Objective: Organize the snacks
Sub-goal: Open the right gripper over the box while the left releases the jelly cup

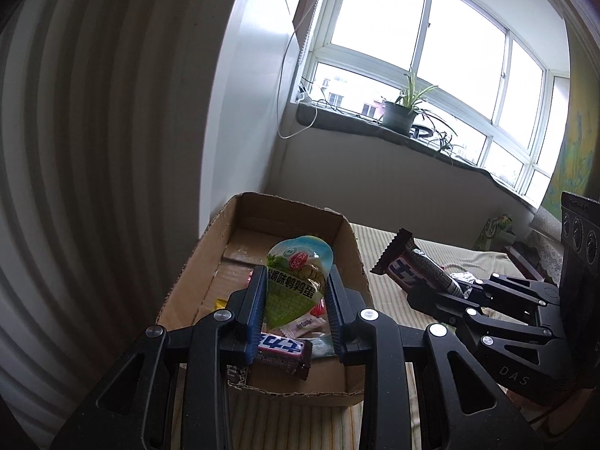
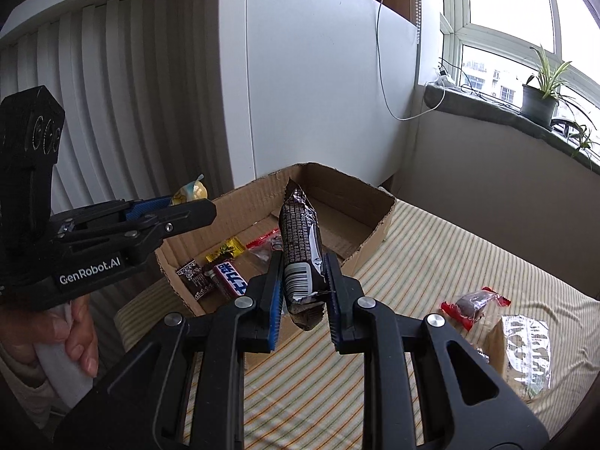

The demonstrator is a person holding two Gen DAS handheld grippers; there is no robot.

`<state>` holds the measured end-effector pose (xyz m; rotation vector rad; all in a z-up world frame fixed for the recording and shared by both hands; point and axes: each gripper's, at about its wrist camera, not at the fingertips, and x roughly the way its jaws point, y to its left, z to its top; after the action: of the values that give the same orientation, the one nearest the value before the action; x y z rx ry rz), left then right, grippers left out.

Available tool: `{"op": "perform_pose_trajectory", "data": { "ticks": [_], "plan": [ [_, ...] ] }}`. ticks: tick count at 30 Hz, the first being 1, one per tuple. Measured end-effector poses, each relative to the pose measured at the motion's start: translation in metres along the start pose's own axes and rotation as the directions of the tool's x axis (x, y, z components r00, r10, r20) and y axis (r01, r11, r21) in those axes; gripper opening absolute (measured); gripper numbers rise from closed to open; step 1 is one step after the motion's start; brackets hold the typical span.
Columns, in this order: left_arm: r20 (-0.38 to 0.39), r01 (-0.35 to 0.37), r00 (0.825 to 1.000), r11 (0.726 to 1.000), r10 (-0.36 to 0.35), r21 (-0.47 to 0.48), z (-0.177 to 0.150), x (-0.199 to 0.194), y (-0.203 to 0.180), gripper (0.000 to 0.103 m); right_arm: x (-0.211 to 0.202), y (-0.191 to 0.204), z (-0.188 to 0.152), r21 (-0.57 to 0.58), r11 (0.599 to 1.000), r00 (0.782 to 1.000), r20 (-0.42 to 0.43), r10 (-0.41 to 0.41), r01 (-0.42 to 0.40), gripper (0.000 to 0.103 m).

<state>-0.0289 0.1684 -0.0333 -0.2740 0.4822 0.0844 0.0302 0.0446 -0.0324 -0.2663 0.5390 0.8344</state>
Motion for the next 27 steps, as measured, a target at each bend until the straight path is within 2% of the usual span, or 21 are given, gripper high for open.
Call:
{"op": "perform_pose_trajectory", "data": {
  "ticks": [10,12,13,14,16,17,22,27],
  "plan": [
    [-0.015,-0.014,1.0,1.0,0.014,-0.016,-0.001,0.005,0.013,0.03,0.034,0.011,0.023,-0.031,0.998,0.999,0.001,0.052,-0.052,0.021],
    [-0.027,-0.019,0.999,0.999,0.018,-0.027,-0.003,0.01,0.018,0.034,0.052,0.012,0.022,-0.036,0.996,0.996,-0.05,0.077,-0.079,0.04],
    [-0.033,-0.022,0.999,0.999,0.021,-0.033,-0.005,0.012,0.021,0.039,0.057,0.011,0.02,-0.029,0.997,0.996,-0.059,0.073,-0.074,0.041],
    [-0.04,-0.032,0.999,0.999,0.03,-0.04,-0.006,0.014,0.024,0.052,0.058,0.009,0.017,-0.014,0.997,0.996,-0.056,0.074,-0.075,0.042],
    [-0.038,-0.053,0.998,0.997,0.051,-0.064,-0.008,0.013,0.031,0.065,0.054,0.007,0.01,-0.003,0.998,0.996,-0.051,0.068,-0.068,0.043],
    [-0.036,-0.054,0.998,0.996,0.051,-0.075,-0.01,0.012,0.034,0.068,0.052,0.006,0.007,-0.005,0.998,0.997,-0.049,0.054,-0.055,0.043],
    [-0.04,-0.072,0.997,0.989,0.068,-0.126,-0.014,0.002,0.048,0.068,0.041,-0.001,-0.011,0.024,0.999,0.997,-0.069,0.036,-0.034,0.045],
    [-0.038,-0.088,0.996,0.986,0.083,-0.14,-0.015,-0.005,0.046,0.068,0.027,0.003,-0.016,0.028,0.999,0.998,-0.056,0.043,-0.041,0.056]
  ]
}}
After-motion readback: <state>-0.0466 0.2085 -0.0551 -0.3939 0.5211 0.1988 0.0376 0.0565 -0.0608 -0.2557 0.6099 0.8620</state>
